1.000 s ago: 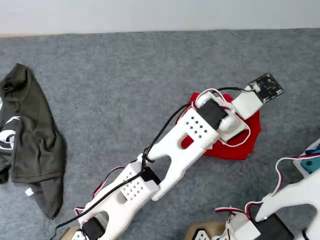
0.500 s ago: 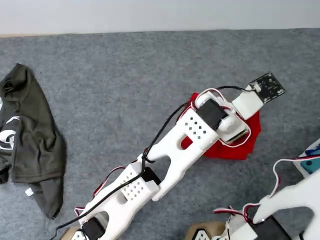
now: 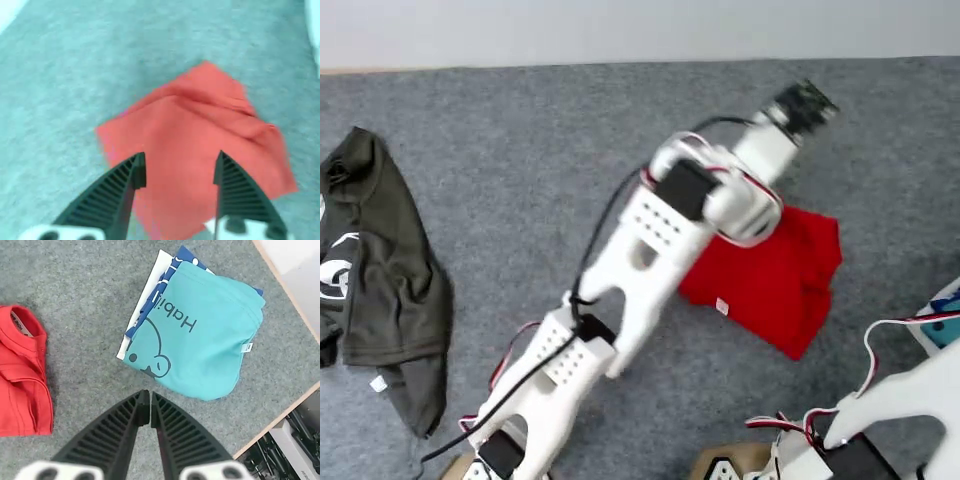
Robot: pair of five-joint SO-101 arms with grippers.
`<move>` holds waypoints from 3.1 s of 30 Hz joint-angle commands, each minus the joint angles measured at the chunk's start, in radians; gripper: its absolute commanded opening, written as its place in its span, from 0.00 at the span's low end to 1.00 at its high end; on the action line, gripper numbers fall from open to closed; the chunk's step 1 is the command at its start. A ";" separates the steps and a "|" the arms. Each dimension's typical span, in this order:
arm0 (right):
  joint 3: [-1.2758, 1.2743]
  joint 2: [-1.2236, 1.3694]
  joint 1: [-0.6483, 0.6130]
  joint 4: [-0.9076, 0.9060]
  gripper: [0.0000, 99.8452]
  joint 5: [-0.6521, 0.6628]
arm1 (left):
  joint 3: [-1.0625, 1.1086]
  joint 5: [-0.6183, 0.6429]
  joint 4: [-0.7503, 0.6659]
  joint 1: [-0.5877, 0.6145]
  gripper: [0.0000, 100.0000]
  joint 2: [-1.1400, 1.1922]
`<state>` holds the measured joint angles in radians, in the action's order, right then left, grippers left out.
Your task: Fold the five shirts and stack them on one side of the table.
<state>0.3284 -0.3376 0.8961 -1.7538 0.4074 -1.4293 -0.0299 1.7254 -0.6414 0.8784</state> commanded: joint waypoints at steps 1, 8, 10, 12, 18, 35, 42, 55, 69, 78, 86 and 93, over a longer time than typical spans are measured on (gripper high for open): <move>-0.052 -0.042 -0.048 -0.038 0.01 0.011 | -0.033 0.008 0.026 0.077 0.16 -0.064; -0.299 -0.082 -0.283 -0.027 0.01 0.009 | 0.051 0.008 0.028 0.118 0.00 -0.040; -0.345 -0.077 -0.341 -0.007 0.01 0.009 | 0.107 0.008 0.028 0.107 0.00 -0.038; -0.399 -0.068 -0.380 0.058 0.01 0.009 | 0.163 0.008 0.028 0.087 0.00 -0.037; -0.534 0.001 -0.476 0.246 0.01 0.009 | 0.288 0.008 0.026 0.044 0.00 -0.035; -0.580 0.317 -0.549 0.518 0.21 0.199 | 0.440 0.005 -0.126 -0.025 0.00 0.100; -0.577 0.340 -0.556 0.446 0.21 0.325 | 0.360 0.003 -0.095 -0.021 0.00 0.173; -0.612 0.302 -0.610 0.421 0.21 0.456 | 0.285 0.002 -0.063 -0.021 0.00 0.201; -0.612 0.435 -0.625 0.565 0.21 0.473 | 0.285 0.000 -0.060 -0.012 0.00 0.199; -0.614 0.441 -0.613 0.762 0.21 0.508 | 0.285 0.000 -0.060 -0.011 0.00 0.196; -0.423 0.526 -0.510 0.734 0.21 0.503 | 0.285 -0.020 -0.058 0.002 0.00 0.193; -0.319 0.561 -0.421 0.693 0.21 0.503 | 0.285 -0.020 -0.058 0.002 0.00 0.193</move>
<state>-0.0583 0.2286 0.4373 -1.0464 0.9045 -1.1086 -0.0407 1.6609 -0.6490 1.0932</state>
